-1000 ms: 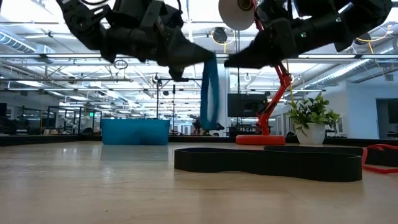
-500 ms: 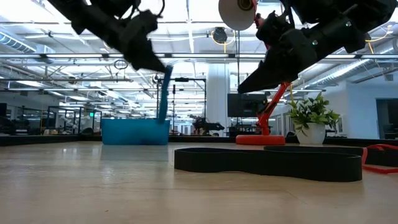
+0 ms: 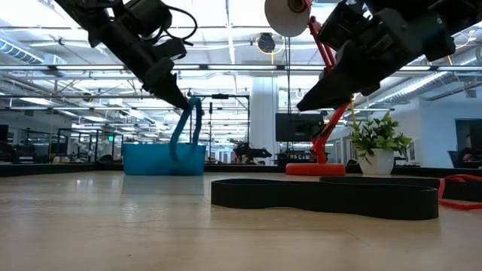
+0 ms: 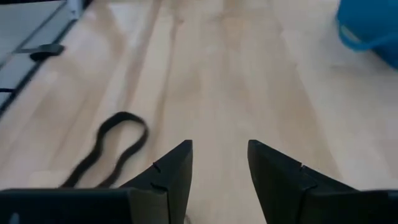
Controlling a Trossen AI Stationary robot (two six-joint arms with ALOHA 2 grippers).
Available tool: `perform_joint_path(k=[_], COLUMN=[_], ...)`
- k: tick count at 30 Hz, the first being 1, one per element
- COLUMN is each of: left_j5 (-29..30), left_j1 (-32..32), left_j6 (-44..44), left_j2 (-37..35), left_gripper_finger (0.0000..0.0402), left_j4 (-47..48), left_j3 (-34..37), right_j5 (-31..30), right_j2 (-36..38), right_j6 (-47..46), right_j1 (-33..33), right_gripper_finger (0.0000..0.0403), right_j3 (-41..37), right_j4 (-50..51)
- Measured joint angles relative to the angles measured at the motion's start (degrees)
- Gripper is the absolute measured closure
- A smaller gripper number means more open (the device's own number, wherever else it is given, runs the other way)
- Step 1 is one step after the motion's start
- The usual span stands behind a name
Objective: Pick and place rubber bands into bin
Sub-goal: Put the blue rubber band into the blue container
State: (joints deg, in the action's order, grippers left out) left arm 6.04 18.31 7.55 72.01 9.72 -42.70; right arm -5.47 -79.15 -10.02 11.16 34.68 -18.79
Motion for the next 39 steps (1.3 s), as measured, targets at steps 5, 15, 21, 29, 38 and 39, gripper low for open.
perform_joint_path(k=[5,15,21,29,38,39], left_j5=[-0.29,9.7,11.61,10.8,10.3,10.34], left_j1=[1.7,1.88,3.72,6.53,9.37,9.67], left_j6=[0.74,7.13,6.69,5.62,7.23,7.5], left_j2=[-0.94,-0.93,-0.39,5.65,13.6,14.39], left_gripper_finger=[0.0394,0.0397,0.0398,0.0398,0.0393,0.0396], left_j4=[0.23,11.44,15.75,15.89,15.5,15.47], left_j3=[-1.55,-11.66,-11.15,-7.84,-7.74,-7.74], right_j5=[1.08,2.3,4.13,4.12,4.12,4.12], right_j2=[0.0,0.0,0.0,0.0,0.0,0.0], right_j6=[-0.26,-1.71,-1.23,-1.24,-1.3,-1.3], right_j1=[0.18,-0.66,-0.66,-0.66,-0.66,-0.66], right_gripper_finger=[0.0257,0.0257,0.0257,0.0257,0.0257,0.0257], right_j3=[0.02,0.02,0.02,0.04,0.07,0.07], right_j4=[0.24,1.33,1.49,1.53,1.55,1.55])
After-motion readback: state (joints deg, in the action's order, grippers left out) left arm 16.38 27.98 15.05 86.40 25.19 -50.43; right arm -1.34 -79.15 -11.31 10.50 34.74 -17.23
